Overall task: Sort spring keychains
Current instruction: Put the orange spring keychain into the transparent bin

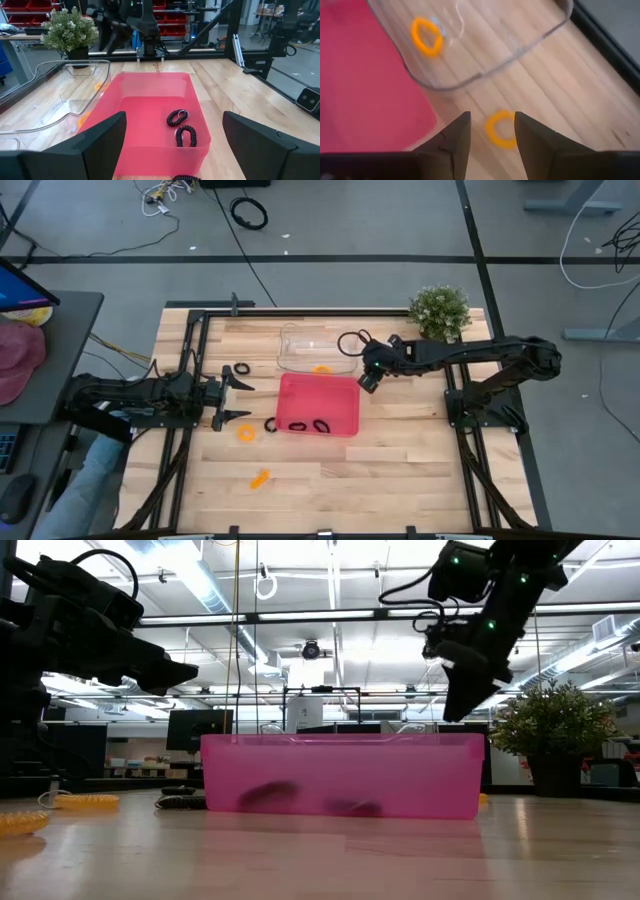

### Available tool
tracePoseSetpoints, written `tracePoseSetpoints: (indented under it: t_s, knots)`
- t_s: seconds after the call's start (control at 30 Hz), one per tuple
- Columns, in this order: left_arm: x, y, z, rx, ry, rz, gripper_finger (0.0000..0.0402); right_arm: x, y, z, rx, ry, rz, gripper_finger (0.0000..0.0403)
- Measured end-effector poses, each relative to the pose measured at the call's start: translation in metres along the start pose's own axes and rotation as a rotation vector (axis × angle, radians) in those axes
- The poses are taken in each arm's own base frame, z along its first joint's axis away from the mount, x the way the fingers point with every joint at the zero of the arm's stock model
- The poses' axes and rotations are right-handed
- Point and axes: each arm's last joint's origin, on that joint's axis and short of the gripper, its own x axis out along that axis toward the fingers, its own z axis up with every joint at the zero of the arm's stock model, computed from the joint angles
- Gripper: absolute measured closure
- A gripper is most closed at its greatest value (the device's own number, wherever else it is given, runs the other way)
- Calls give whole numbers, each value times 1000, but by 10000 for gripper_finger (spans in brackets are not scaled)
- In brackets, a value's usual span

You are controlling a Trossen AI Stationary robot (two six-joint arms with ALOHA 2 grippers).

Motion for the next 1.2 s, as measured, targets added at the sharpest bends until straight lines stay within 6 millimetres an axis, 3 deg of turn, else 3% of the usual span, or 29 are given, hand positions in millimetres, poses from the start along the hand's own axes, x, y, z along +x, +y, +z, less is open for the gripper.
tracePoseSetpoints:
  t_s: [0.27, 0.53, 0.93, 1.2]
  knots:
    - [0, 0, 0, 0, 0, 0, 65, 31, -9, -24, -50, -17, 53, 247]
    - [0, 0, 0, 0, 0, 0, 65, 52, -34, -45, 85, 56, -9, 247]
    - [0, 0, 0, 0, 0, 0, 65, 62, -39, -55, 115, 11, -4, 247]
    - [0, 0, 0, 0, 0, 0, 65, 77, -38, -61, 218, 94, 46, 247]
